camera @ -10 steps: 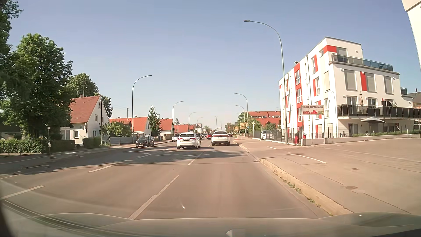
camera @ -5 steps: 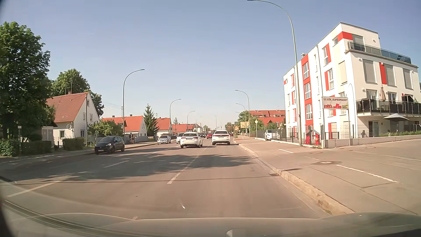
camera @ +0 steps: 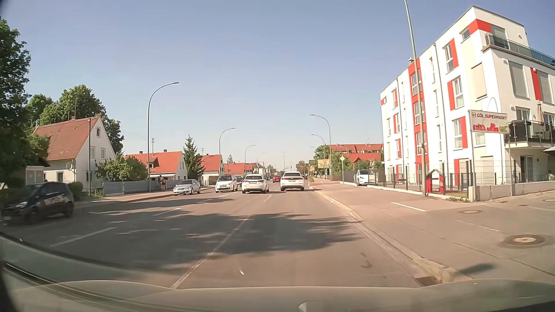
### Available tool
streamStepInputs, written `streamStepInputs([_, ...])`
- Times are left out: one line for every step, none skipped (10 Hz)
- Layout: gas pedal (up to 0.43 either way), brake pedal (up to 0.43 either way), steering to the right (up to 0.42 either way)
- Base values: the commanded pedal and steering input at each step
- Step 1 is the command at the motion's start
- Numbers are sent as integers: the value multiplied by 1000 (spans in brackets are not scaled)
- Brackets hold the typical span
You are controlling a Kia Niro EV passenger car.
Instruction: Follow the waypoints while adhering to traffic rules and regulations
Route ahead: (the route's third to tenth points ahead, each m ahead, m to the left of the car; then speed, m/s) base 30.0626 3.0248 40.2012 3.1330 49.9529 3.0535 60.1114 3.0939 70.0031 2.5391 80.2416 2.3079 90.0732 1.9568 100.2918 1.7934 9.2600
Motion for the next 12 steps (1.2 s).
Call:
streamStepInputs([130, 0, -1])
streamStepInputs([130, 0, 0])
streamStepInputs([130, 0, 0])
streamStepInputs([130, 0, 3])
streamStepInputs([130, 0, 4])
streamStepInputs([130, 0, 4])
streamStepInputs([130, 0, 4])
streamStepInputs([130, 0, 3])
streamStepInputs([130, 0, 1])
streamStepInputs([130, 0, 0])
streamStepInputs([130, 0, -1])
streamStepInputs([130, 0, -5])
